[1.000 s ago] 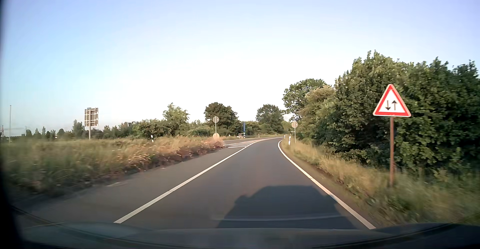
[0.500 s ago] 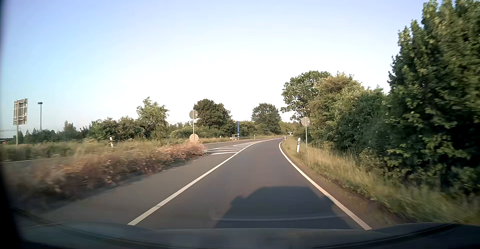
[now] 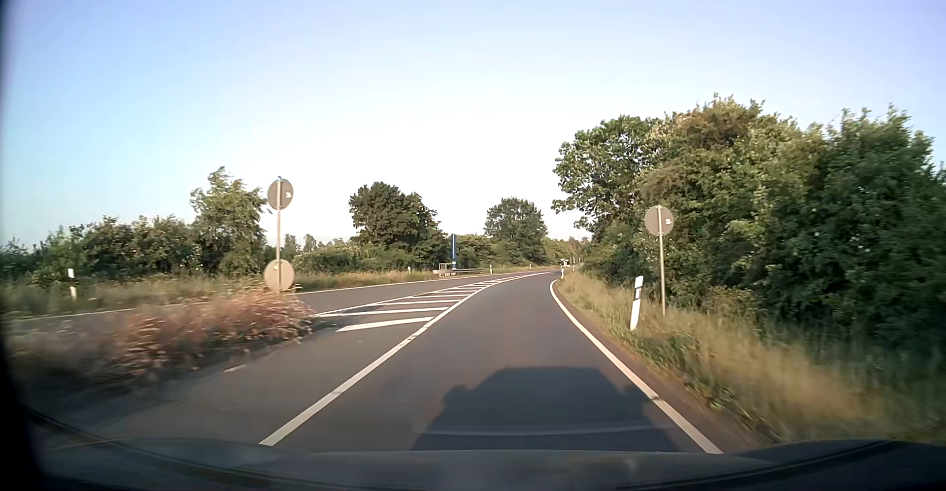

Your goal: Follow the waypoints while adhering to traffic rules and regulations

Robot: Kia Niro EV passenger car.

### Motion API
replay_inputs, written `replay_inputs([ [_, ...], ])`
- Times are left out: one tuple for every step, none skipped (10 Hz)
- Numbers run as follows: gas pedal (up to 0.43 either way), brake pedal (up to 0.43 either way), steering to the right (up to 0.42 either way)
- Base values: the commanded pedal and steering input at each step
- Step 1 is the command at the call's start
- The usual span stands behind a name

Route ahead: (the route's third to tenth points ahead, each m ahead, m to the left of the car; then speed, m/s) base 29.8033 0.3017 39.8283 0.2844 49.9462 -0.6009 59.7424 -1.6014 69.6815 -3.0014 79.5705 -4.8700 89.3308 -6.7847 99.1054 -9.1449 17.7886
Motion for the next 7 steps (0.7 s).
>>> replay_inputs([
  [0.22,0.012,0.01],
  [0.22,0.012,0.009],
  [0.22,0.012,0.009],
  [0.22,0.012,0.009],
  [0.209,0.012,0.009],
  [0.209,0.012,0.009],
  [0.209,0.012,0.009],
])
